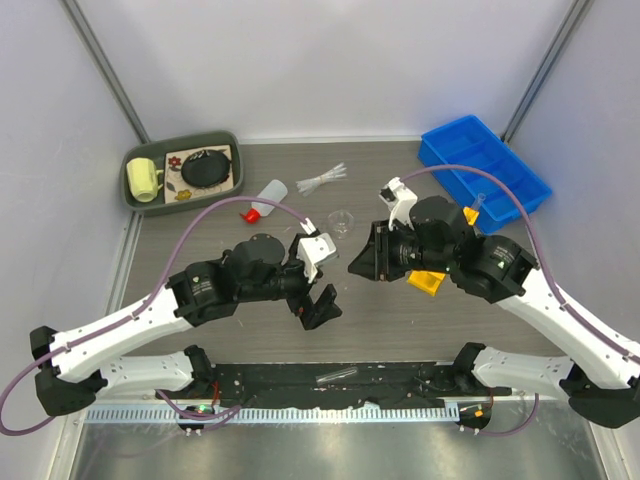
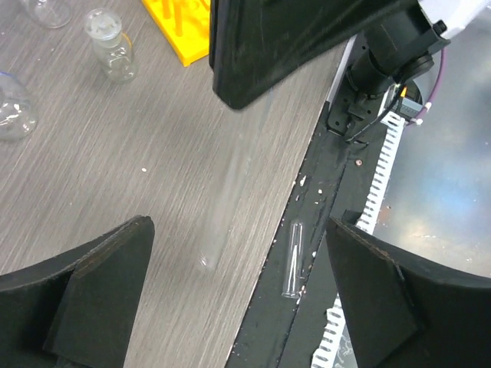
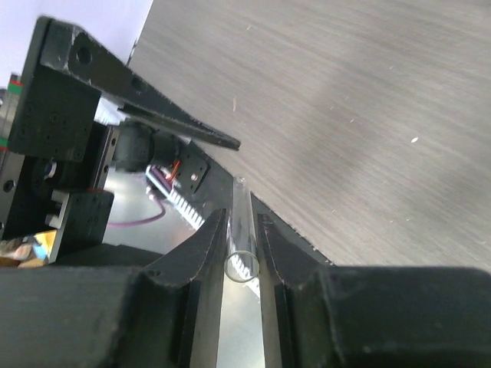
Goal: Organize the chemistry lab equipment
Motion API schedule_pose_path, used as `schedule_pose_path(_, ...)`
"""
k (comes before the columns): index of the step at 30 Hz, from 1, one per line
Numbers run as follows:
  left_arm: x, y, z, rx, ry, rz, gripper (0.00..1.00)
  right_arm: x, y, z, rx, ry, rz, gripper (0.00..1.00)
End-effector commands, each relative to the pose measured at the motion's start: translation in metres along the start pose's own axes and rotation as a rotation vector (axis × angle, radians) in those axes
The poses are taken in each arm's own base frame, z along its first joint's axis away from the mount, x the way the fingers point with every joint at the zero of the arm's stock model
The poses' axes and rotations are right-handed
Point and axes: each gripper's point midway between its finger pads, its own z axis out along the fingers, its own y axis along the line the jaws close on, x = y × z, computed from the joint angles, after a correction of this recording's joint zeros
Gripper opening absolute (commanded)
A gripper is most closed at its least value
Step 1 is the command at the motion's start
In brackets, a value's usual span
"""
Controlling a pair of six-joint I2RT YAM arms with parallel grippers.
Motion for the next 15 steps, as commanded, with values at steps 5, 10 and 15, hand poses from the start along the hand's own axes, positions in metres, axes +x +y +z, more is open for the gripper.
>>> schedule_pose_path(5,-0.024,0.015,-0.015,-0.102,-0.099,-0.017,1.0,-0.061,-0.039,-0.028,0.343,-0.196,-0.074,0.14)
schedule_pose_path(10,-0.018,0.02,-0.015,-0.135,-0.065,-0.033,1.0,-0.091,-0.09,-0.049,0.655,-0.262,-0.088,0.14)
schedule_pose_path(15,-0.018,0.019,-0.019,-0.134,-0.066,-0.049,1.0,-0.115,-0.157,-0.071,0.83,-0.305,0.023,0.12)
